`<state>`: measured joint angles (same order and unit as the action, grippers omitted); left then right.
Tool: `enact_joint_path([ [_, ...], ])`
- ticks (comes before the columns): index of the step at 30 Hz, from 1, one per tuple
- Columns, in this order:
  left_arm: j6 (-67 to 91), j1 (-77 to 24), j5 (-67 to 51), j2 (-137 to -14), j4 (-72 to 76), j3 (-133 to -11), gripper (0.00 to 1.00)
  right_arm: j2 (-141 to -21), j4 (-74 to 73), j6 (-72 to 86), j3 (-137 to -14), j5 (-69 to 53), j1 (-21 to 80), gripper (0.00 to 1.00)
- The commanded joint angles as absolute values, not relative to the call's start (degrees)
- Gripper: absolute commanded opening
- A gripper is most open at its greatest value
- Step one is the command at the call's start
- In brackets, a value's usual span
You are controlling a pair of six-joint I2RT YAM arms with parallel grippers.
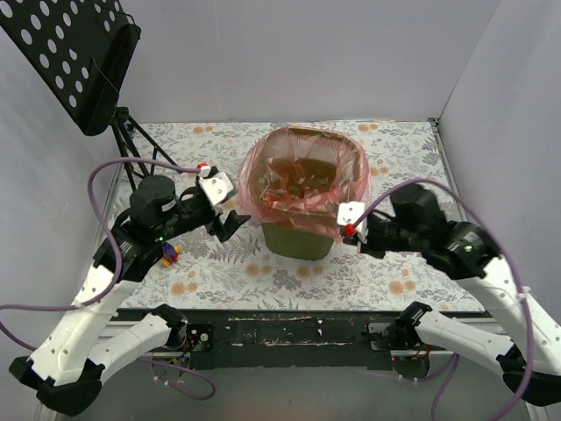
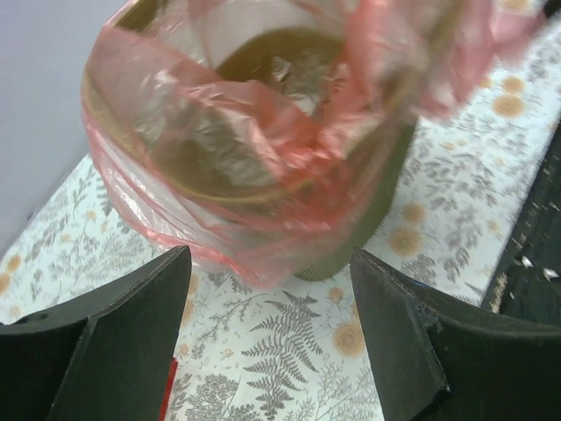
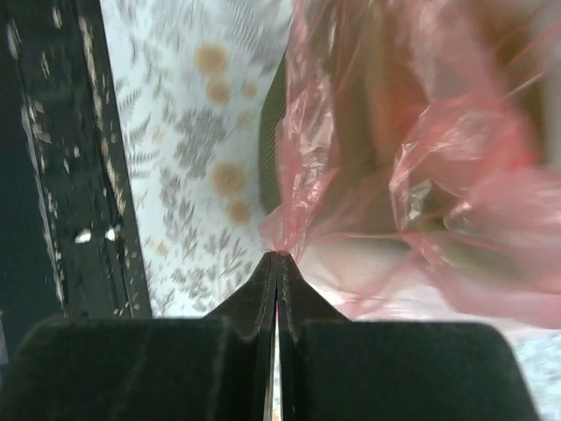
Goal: Put the trash bags into the trash bin
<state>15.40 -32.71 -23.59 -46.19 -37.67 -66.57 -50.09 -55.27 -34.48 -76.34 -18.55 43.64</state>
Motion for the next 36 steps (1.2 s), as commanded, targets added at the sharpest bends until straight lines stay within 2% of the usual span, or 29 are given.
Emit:
enact_joint_path([
  [1,25.1,-32.7,-12.5,-48.9,-25.6,-63.8,0.75,-45.2,-43.6,-33.9,-58.9,-15.3,43.7,0.01],
  [4,29.8,-32.6,-8.1,-51.2,-21.6,-64.4,0.79,-43.2,-39.1,-34.8,-50.8,-12.9,43.7,0.02],
  [6,31.9,-32.5,-7.4,-52.3,-21.2,-65.6,0.82,-43.3,-41.4,-35.3,-52.5,-14.1,43.7,0.16],
  [8,32.3,-32.5,-6.9,-52.8,-20.7,-67.3,0.83,-43.9,-48.0,-35.4,-56.8,-16.3,43.7,0.34],
  [11,30.0,-32.4,-8.3,-54.2,-18.8,-69.9,0.84,-43.0,-55.0,-33.8,-63.5,-16.7,43.7,0.45],
  [13,30.1,-32.0,-7.9,-55.6,-17.1,-70.2,0.82,-42.8,-55.6,-32.9,-68.3,-15.8,43.7,0.46],
  [17,32.9,-30.1,-0.9,-57.3,-11.0,-68.0,0.69,-46.5,-55.0,-34.4,-80.2,-11.9,43.7,0.43],
  [20,34.5,-27.4,8.1,-59.2,-6.8,-66.4,0.61,-50.0,-47.9,-34.6,-86.6,-5.8,43.7,0.41],
  [22,37.2,-24.4,8.5,-61.2,-7.4,-66.6,0.57,-55.0,-44.0,-33.1,-90.9,-4.9,43.7,0.39],
  [24,41.6,-22.6,7.4,-62.9,-9.3,-67.0,0.59,-61.4,-44.2,-30.9,-96.8,-7.9,43.7,0.38],
  [27,47.2,-21.1,-2.2,-63.3,-11.3,-66.5,0.73,-72.1,-47.4,-28.7,-106.4,-13.4,43.7,0.39],
  [29,48.6,-21.0,-8.7,-63.0,-12.7,-66.4,0.77,-77.1,-49.9,-27.0,-111.5,-14.7,43.6,0.4],
  [33,48.8,-21.0,-9.9,-64.4,-15.1,-64.3,0.72,-80.2,-51.2,-26.7,-112.2,-17.9,43.5,0.4],
  [36,47.6,-21.0,-9.1,-66.4,-14.0,-61.7,0.63,-80.9,-50.1,-25.4,-109.2,-17.2,43.5,0.36],
])
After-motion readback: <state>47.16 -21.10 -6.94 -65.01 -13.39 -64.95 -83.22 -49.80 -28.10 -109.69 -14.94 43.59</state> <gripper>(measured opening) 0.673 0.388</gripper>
